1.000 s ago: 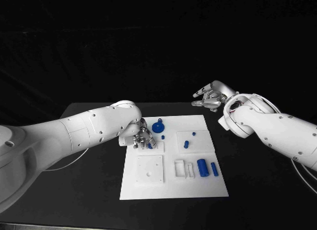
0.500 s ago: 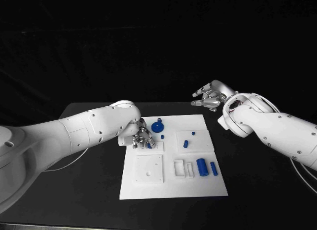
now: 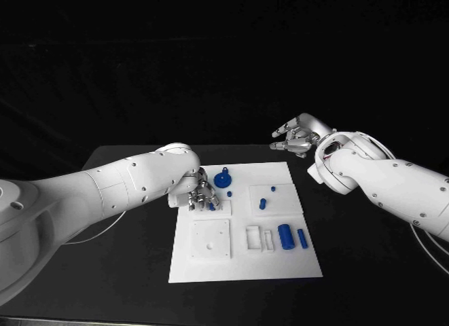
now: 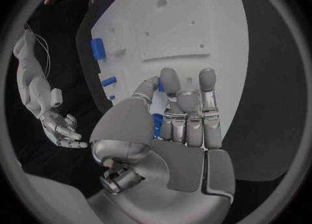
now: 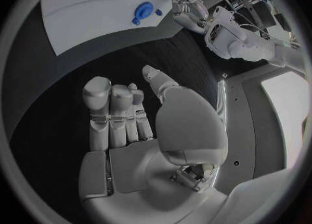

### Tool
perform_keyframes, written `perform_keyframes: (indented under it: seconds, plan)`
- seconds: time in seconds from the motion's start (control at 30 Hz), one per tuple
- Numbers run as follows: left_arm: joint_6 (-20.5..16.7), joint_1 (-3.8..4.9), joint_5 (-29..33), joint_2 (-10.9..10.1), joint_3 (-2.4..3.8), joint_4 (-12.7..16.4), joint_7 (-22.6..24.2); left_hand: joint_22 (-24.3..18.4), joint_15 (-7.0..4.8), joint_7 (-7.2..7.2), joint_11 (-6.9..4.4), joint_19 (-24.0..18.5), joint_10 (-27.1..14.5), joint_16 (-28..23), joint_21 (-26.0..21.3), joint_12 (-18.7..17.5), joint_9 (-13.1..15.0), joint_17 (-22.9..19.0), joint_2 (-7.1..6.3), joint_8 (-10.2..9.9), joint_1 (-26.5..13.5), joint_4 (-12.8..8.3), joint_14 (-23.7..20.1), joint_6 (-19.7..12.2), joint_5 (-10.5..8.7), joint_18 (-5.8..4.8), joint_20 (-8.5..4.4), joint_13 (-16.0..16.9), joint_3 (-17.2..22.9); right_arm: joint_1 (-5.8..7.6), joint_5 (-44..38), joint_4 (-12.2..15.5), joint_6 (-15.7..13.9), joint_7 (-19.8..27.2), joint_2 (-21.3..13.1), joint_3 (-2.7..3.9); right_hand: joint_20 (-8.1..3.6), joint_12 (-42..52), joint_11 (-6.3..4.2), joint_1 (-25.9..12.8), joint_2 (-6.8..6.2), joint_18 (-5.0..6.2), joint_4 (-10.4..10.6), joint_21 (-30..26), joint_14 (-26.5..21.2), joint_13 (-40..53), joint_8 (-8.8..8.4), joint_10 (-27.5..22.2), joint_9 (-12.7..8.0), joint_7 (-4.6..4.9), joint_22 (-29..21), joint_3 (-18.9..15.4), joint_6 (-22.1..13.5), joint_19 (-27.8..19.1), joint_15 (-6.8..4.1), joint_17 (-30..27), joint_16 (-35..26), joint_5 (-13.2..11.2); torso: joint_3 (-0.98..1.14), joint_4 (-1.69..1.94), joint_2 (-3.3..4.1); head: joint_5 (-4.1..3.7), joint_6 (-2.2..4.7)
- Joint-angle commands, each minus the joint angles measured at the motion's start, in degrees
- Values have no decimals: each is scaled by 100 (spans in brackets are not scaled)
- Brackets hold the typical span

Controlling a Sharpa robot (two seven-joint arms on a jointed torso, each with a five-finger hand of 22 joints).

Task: Assemble the parts on the task board

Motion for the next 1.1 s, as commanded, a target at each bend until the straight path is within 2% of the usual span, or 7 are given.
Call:
perform_keyframes:
  seconds: [0.03,0.3,0.43,0.67,0.7,0.93,1.1]
  plan:
    - [-79,-46,-73,24,-14,-20,-3,95,0,-519,-141,-16,142,-39,-41,-10,-17,-22,35,-38,127,-229,-29,516,-52,-17,20,3,288,-3,-56,8,62,17,-2,2,-23,-7,3,-49,5,103,17,-45,5,-15,-22,-55,4,16,539,32,38,313,-33,-10,-43,31,2,0,0,-9,-2]
    - [-132,-58,-78,17,-14,-38,-2,97,-7,-550,-145,11,143,-62,-108,-27,-70,-95,-154,-36,70,141,-47,516,-361,-47,7,7,33,-4,-56,6,56,20,-6,2,-23,-12,3,-53,4,104,22,-51,4,-20,-24,-58,3,17,537,27,34,312,-32,-13,-47,32,2,5,-5,-20,0]
    - [-132,-59,-87,-11,-14,-24,-2,96,-9,-569,-150,18,142,-72,-129,-32,-70,-120,-282,-32,-6,341,-53,547,-880,-59,4,7,-205,-11,-56,4,53,23,-12,2,-22,-22,4,-67,3,106,40,-72,1,-30,-23,-64,3,17,532,12,29,310,-31,-27,-66,37,0,6,-5,-23,2]
    - [-194,-60,-115,-76,-13,16,55,101,-12,-570,-149,39,141,-74,-188,-37,-56,-161,-525,-35,156,839,-69,599,-1401,-78,-7,15,-532,-23,-47,1,37,21,-25,2,-20,-37,8,-82,9,108,68,-92,-2,-46,-24,-72,3,23,526,-8,-5,310,-29,-44,-89,48,-3,6,-6,-28,8]
    - [-207,-60,-118,-85,-13,22,60,100,-11,-568,-148,39,142,-75,-191,-38,-48,-163,-595,-26,115,904,-70,621,-1657,-80,-9,15,-556,-24,-46,1,34,21,-26,2,-20,-37,8,-82,9,108,68,-92,-2,-46,-24,-72,3,23,526,-8,-5,310,-29,-44,-89,48,-4,6,-7,-27,10]
    - [-276,-60,-130,-139,-11,66,67,103,-8,-547,-139,48,142,-67,-208,-36,28,-169,-1042,-18,108,1510,-71,690,-2602,-80,-5,17,-251,-31,-41,3,23,15,-31,2,-20,-39,7,-83,19,110,82,-110,1,-50,-23,-70,3,22,522,-12,-3,310,-30,-46,-94,45,-6,4,-5,-26,21]
    - [-332,-58,-143,-208,-7,123,58,106,-9,-543,-138,53,143,-67,-213,-33,70,-174,-1147,-27,179,1740,-73,699,-2714,-76,-1,18,-221,-39,-37,3,19,16,-38,3,-20,-38,6,-82,18,110,97,-119,3,-52,-22,-69,4,22,520,-11,-3,312,-30,-51,-103,38,-7,6,-8,-23,24]
